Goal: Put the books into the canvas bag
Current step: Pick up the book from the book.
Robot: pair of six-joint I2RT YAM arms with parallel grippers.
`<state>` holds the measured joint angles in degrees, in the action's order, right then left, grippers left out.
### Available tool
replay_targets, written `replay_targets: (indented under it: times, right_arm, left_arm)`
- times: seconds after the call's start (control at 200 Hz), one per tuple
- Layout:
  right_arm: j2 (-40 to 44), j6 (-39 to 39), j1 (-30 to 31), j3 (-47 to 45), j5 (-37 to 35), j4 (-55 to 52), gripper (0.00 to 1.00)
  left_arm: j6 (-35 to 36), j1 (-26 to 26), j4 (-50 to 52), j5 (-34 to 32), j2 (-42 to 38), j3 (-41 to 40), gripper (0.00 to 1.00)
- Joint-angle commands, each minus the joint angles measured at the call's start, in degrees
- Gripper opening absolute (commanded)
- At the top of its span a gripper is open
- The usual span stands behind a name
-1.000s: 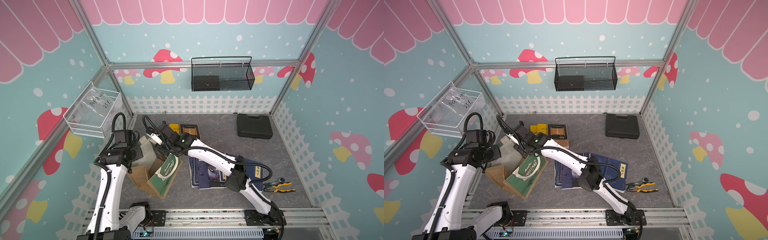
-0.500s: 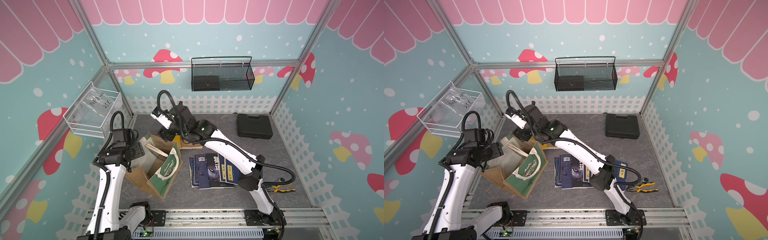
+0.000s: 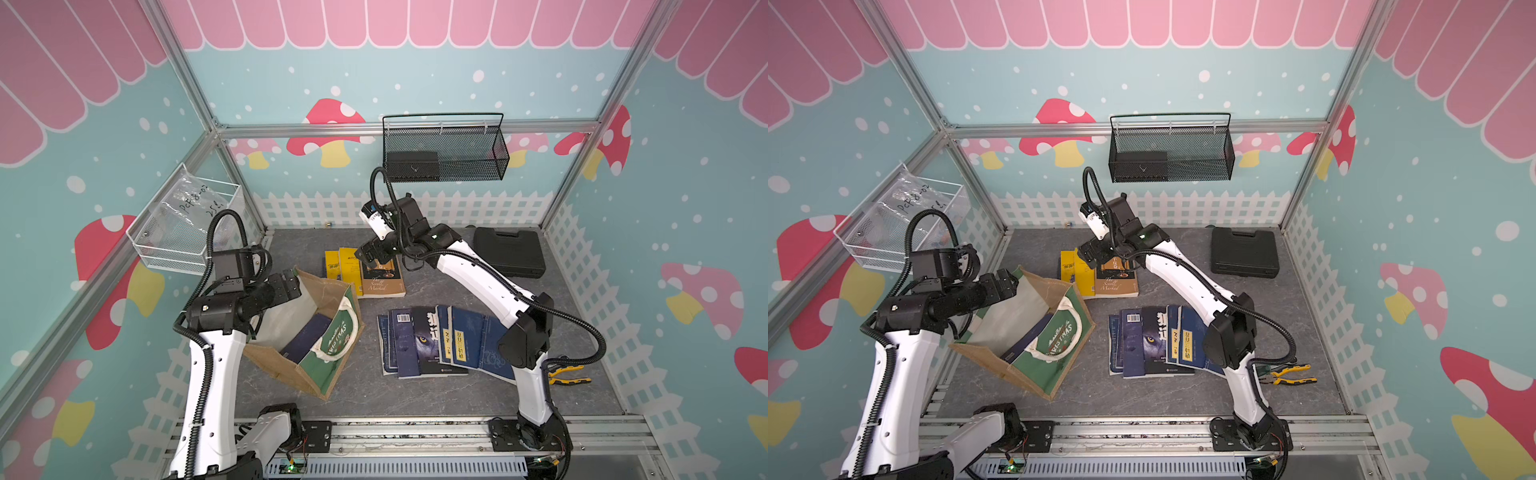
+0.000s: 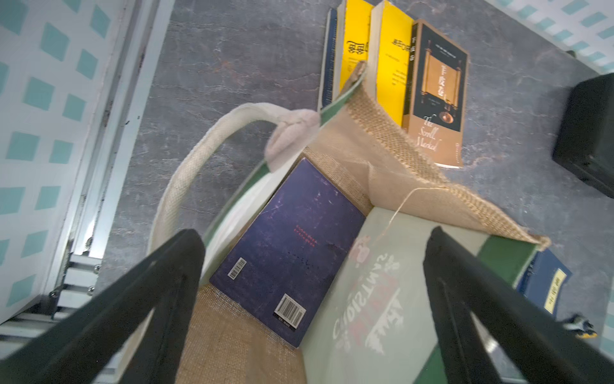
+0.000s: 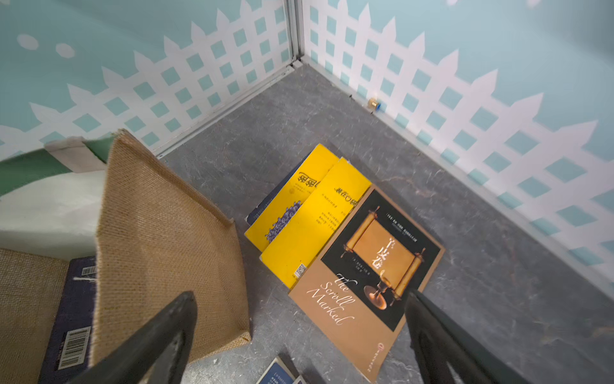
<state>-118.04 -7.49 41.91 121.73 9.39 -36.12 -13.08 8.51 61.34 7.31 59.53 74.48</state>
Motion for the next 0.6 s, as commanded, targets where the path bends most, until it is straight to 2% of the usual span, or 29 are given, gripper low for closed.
replay_targets:
  times: [0.0, 0.125, 0.195, 0.355, 0.595]
  right_arm:
    - [-0.27, -2.54, -3.13, -6.28, 2.08, 3.93, 1.00]
    - [-0.72, -4.48, -7.11, -14.66, 5.47, 10.00, 1.00]
    - [-1.67, -5.15, -9.06, -18.70, 7.25, 13.67, 1.00]
    - [-5.56, -5.77, -12.66, -22.39, 11.97, 18.81, 0.99]
    - [-12.53, -6.79, -16.02, -21.72, 17.63, 21.52, 0.99]
  left_arm:
    - [0.13, 0.16, -1.42, 6.76, 0.15, 2.60, 0.99]
    - [0.73, -0.63, -2.48, 16.74, 1.20, 4.15, 0.99]
    - [0.60, -3.03, -3.23, 19.40, 2.18, 4.79, 0.99]
    - [-0.16, -11.28, -3.80, 16.44, 6.20, 7.27, 0.99]
    - [-1.89, -17.21, -6.07, 14.90, 8.97, 8.40, 0.99]
